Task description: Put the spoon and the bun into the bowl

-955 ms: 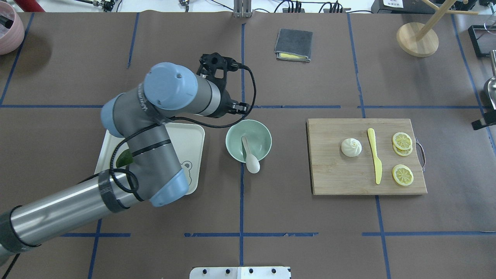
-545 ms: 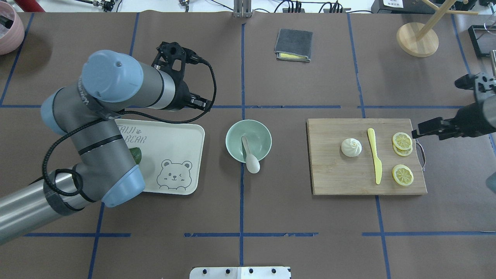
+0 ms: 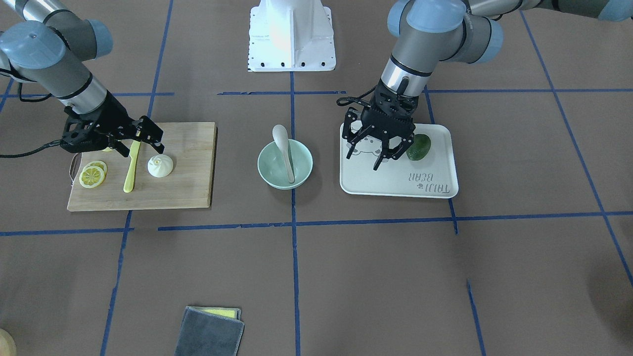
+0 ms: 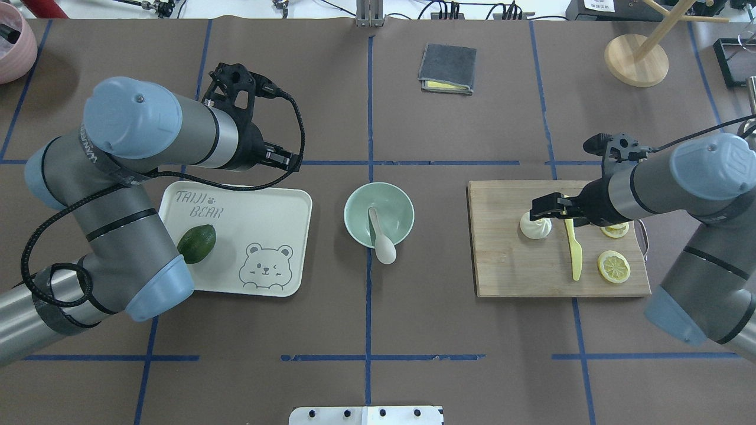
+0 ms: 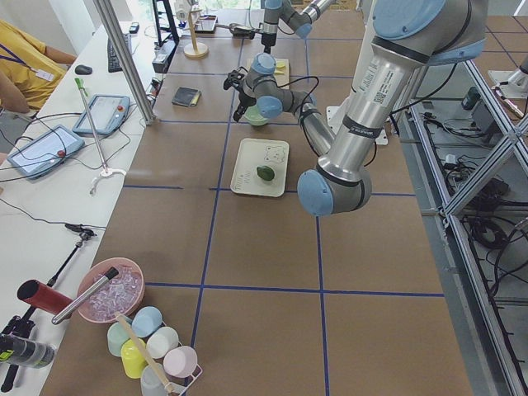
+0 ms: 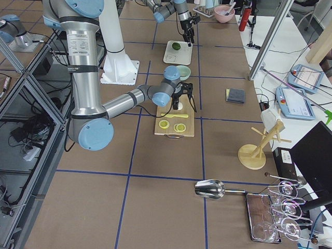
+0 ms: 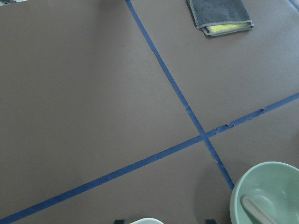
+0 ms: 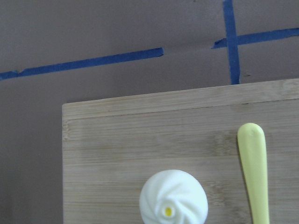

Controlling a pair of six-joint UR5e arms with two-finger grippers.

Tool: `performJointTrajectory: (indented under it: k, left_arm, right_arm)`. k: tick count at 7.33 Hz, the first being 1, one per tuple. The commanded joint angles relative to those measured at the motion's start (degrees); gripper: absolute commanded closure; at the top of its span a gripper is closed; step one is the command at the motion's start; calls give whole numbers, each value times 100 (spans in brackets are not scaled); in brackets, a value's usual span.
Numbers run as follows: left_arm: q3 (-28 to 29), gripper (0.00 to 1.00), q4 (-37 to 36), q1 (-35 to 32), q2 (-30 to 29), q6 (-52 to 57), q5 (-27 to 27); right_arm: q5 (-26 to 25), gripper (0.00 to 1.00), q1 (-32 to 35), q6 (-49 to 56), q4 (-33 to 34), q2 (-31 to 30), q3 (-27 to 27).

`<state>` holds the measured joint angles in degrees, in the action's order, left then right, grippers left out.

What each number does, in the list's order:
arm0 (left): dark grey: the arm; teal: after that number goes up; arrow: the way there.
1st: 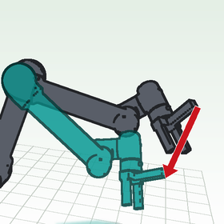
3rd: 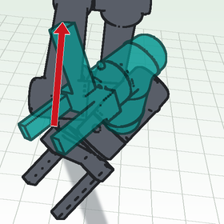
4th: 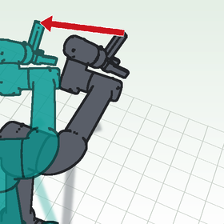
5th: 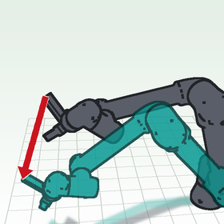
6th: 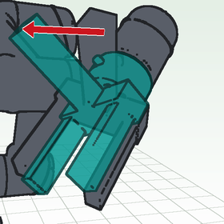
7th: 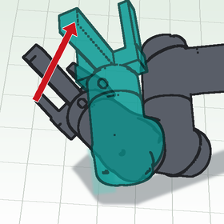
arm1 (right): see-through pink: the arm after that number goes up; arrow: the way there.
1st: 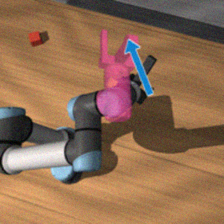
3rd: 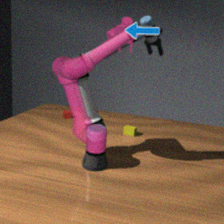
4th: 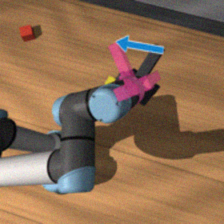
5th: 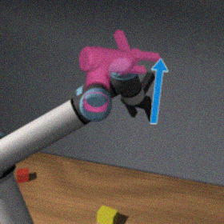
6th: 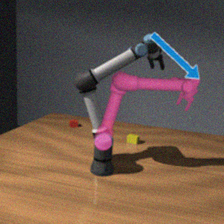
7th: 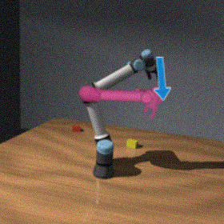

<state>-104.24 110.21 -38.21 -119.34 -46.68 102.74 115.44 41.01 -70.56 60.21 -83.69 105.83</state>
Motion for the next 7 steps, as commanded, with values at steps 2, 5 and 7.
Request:
performJointTrajectory:
  k: [2,5,7]
  left_arm:
    - [1,31,0,-2,7,1,-26]
    - [1,31,0,-2,7,-8,-35]
    - [1,29,0,7,7,-8,-35]
  right_arm:
    - [-539,9,-365,42,931,354,-44]
    - [-637,43,-445,51,974,283,-53]
    - [-637,89,-419,60,1089,301,-45]
